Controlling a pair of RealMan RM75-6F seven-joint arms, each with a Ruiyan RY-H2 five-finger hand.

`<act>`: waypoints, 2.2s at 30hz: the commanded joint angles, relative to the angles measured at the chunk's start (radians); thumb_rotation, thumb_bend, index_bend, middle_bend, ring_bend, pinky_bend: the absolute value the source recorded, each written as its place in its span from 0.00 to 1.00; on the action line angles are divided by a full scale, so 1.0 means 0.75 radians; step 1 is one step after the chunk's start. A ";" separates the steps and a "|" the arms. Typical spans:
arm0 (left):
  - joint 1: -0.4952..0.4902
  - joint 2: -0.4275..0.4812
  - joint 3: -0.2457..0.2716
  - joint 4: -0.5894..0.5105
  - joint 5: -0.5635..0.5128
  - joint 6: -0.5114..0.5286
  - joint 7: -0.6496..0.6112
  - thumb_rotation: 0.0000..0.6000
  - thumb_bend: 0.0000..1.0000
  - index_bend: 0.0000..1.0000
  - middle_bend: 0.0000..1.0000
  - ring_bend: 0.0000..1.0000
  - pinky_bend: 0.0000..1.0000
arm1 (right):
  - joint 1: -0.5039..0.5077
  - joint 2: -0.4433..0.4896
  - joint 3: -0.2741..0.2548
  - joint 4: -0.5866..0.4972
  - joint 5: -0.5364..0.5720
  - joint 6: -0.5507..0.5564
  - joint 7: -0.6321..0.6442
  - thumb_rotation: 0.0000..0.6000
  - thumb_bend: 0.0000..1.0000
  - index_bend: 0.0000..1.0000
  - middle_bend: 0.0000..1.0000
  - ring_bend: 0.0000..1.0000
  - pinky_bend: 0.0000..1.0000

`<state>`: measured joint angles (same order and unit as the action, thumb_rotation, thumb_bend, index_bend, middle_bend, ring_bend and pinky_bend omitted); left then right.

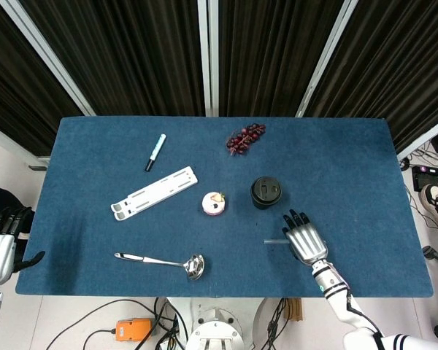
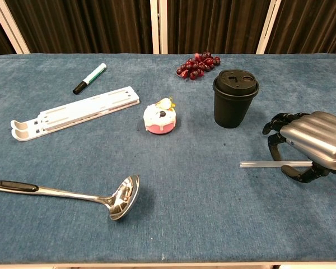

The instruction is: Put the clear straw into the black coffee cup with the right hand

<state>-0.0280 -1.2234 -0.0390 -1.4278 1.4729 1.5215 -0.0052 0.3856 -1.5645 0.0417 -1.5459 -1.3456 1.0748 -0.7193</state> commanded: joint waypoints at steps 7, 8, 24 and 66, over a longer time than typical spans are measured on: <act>0.004 -0.005 0.000 0.012 -0.001 0.003 -0.007 1.00 0.08 0.13 0.14 0.07 0.01 | 0.010 -0.002 -0.008 0.002 0.011 0.014 0.029 1.00 0.58 0.62 0.28 0.16 0.24; 0.005 -0.004 0.000 0.012 -0.001 0.005 -0.008 1.00 0.08 0.13 0.14 0.07 0.01 | 0.008 0.008 -0.006 -0.012 0.003 0.025 0.056 1.00 0.58 0.62 0.28 0.16 0.24; 0.000 0.014 -0.002 -0.028 0.014 0.013 0.021 1.00 0.08 0.13 0.14 0.07 0.01 | 0.011 0.311 0.243 -0.396 -0.163 0.288 0.944 1.00 0.59 0.68 0.34 0.19 0.28; 0.004 0.030 -0.005 -0.065 -0.010 0.002 0.052 1.00 0.07 0.13 0.14 0.07 0.01 | 0.319 -0.169 0.355 0.353 -0.074 0.190 1.671 1.00 0.62 0.65 0.34 0.19 0.28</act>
<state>-0.0251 -1.2009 -0.0424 -1.4767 1.4653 1.5231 0.0336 0.6252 -1.6912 0.3084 -1.2811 -1.4016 1.2175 0.5339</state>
